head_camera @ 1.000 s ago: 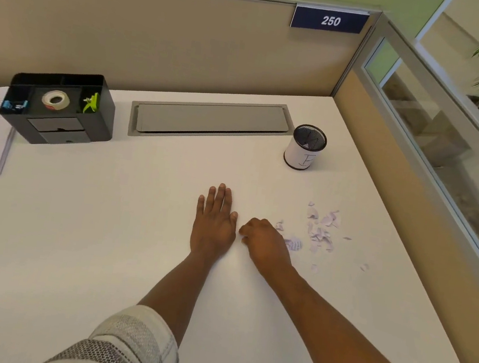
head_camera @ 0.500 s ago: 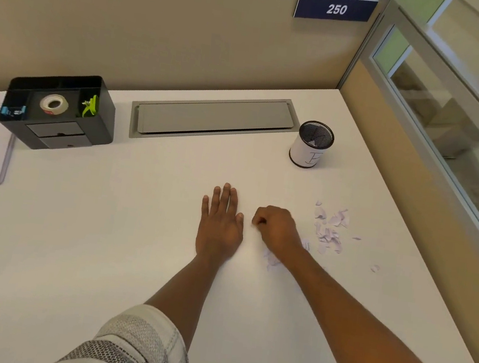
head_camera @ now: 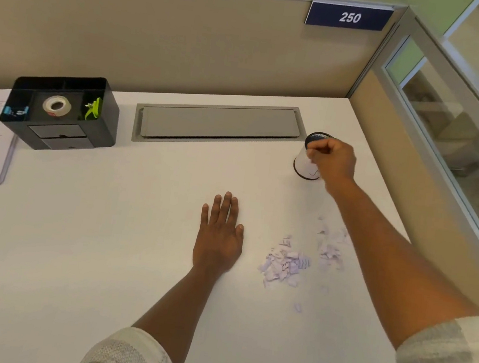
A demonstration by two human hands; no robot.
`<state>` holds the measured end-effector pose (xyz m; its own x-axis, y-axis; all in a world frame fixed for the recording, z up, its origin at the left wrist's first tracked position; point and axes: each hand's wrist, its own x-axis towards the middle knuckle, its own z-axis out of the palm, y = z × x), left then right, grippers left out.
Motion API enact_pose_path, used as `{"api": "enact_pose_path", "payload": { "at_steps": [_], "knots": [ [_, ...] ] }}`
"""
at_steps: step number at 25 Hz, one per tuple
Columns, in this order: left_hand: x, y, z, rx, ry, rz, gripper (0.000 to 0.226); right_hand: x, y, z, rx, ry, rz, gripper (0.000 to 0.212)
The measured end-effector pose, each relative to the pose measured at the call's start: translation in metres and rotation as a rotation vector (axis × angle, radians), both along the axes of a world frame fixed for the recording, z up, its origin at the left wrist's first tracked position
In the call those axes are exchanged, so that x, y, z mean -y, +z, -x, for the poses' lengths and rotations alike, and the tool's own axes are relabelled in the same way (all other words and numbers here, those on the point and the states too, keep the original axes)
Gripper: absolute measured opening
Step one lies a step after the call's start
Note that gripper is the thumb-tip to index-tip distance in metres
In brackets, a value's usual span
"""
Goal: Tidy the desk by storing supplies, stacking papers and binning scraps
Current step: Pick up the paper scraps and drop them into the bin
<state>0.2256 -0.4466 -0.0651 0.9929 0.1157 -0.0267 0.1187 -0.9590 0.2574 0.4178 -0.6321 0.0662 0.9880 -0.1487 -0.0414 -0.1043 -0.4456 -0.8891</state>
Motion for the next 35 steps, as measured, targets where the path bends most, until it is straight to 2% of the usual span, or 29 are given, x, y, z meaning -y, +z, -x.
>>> {"api": "enact_pose_path", "payload": {
  "at_steps": [9,13,18,23,27,30,33,35],
  "knots": [
    [0.0,0.001,-0.001,0.001,0.007,0.009,0.062,0.026,0.014,-0.052,0.091,0.046,0.348,0.03],
    [0.0,0.001,-0.001,-0.012,0.006,-0.006,0.062,0.026,0.021,-0.048,0.121,0.056,0.368,0.032],
    [0.0,0.003,-0.002,-0.028,0.007,-0.02,0.063,0.018,0.028,-0.018,0.125,0.1,0.226,0.024],
    [0.0,0.003,-0.001,-0.023,0.003,-0.019,0.062,0.008,0.002,0.042,-0.022,0.338,0.229,0.022],
    [0.001,0.003,0.0,-0.014,0.005,-0.014,0.062,0.024,-0.037,0.097,-0.164,0.533,0.385,0.027],
    [0.001,0.002,0.0,-0.017,0.006,-0.016,0.062,0.042,-0.057,0.126,-0.263,0.622,0.426,0.036],
    [0.0,0.001,0.0,-0.016,0.009,-0.018,0.062,0.049,-0.066,0.145,-0.273,0.746,0.604,0.054],
    [0.0,0.001,0.0,-0.012,0.008,-0.009,0.062,0.05,-0.068,0.154,-0.251,0.803,0.742,0.059]
  ]
}}
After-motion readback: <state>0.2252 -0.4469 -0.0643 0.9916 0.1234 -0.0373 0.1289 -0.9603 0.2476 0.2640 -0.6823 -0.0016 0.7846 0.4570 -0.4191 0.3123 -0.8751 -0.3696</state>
